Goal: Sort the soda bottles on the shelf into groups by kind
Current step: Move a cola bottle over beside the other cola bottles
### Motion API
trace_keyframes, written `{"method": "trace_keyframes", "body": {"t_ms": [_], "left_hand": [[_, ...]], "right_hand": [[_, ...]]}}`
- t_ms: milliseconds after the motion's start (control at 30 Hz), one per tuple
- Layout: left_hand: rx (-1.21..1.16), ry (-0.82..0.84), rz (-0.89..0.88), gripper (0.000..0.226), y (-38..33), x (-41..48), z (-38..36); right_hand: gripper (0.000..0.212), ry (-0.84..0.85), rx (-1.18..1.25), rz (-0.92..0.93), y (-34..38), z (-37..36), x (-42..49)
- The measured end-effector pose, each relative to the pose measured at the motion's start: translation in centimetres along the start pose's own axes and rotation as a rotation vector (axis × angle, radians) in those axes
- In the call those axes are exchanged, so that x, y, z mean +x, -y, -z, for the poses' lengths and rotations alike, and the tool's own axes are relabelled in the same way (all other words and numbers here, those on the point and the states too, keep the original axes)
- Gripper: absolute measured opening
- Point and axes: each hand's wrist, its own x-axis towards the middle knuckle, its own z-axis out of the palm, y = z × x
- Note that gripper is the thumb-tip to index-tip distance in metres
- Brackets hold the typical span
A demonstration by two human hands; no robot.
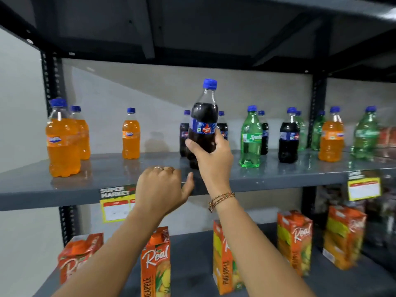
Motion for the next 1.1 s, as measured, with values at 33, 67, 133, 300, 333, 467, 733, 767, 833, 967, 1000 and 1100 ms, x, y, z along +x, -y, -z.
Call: {"method": "trace_keyframes", "body": {"t_ms": [33,67,133,300,333,467,733,767,833,967,1000,1100], "left_hand": [[-0.027,0.008,0.001,0.057,-1.0,0.4,-0.2],[-0.056,0.006,-0.001,0.057,-2.0,0.8,-0.4],[-0.094,0.008,0.002,0.054,-3.6,1.3,-0.9],[-0.133,-0.01,0.012,0.052,-7.2,2.2,-1.9],[-0.136,-0.017,0.021,0.053,-7.4,2.2,-2.2],[-0.135,-0.007,0.045,0.058,-7.5,2.1,-2.9],[-0.094,0.005,0.061,0.059,-7.9,2.1,-3.2],[-0.092,0.003,0.063,0.058,-7.9,2.1,-3.2],[-0.083,-0.007,0.067,0.057,-7.9,2.1,-3.1],[-0.075,-0.013,0.079,0.057,-8.1,2.0,-3.0],[-0.071,-0.014,0.083,0.056,-8.1,2.0,-3.0],[-0.073,-0.016,0.082,0.056,-8.2,1.9,-3.0]], "right_hand": [[0.039,-0.022,-0.013,0.0,-0.2,1.2,0.5],[0.038,-0.04,-0.028,0.003,-0.5,2.4,1.1],[0.035,-0.064,-0.057,0.008,-1.1,4.4,1.9],[0.048,-0.16,-0.129,-0.072,-3.5,10.0,4.7],[0.044,-0.182,-0.146,-0.075,-4.0,11.2,5.3],[0.034,-0.215,-0.284,-0.1,-5.7,15.3,7.4],[0.028,-0.146,-0.438,-0.266,-8.6,19.3,10.3],[0.028,-0.14,-0.439,-0.273,-8.8,19.4,10.4],[0.029,-0.108,-0.434,-0.276,-9.1,19.4,10.5],[0.031,0.019,-0.434,-0.258,-9.3,19.2,10.5],[0.032,0.039,-0.446,-0.254,-9.3,19.1,10.5],[0.036,0.079,-0.474,-0.245,-9.3,19.2,10.5]]}}
